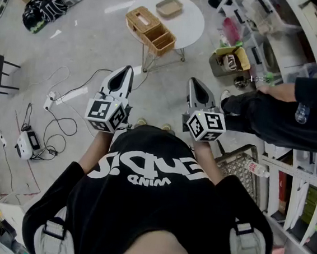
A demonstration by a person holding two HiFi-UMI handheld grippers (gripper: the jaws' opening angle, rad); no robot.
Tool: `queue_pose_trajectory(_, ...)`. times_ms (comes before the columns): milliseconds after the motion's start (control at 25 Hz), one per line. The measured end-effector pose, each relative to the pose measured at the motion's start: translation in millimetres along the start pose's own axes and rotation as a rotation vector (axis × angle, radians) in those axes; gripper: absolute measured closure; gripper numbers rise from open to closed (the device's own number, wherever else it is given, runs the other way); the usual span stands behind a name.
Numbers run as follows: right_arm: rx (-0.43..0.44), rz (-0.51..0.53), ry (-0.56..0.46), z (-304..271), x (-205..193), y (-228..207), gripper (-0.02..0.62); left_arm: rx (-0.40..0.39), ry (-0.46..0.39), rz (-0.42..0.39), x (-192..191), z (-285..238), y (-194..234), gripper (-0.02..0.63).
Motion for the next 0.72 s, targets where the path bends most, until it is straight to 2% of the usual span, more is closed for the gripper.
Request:
queue_pose_trajectory(400,0.009,-0.022,-0.010,-21,-1,13,0.597,-0.025,-0.002,-0.009,-5,-6,31,0.606)
queue_pose_trajectory(720,-0.017,-0.025,-0.025,-42,-14,22,0.597,-0.061,-0.018,-0.005,-6,-19,63,0.606)
Point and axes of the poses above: the fingertips, and each gripper's own axes: z backward along the fingers, y to its left, x out of its top, the point moved 4 cm from there along z, backward along the fingers, and after that the axes turned 4 degrees about -z, right-handed, at the moved point
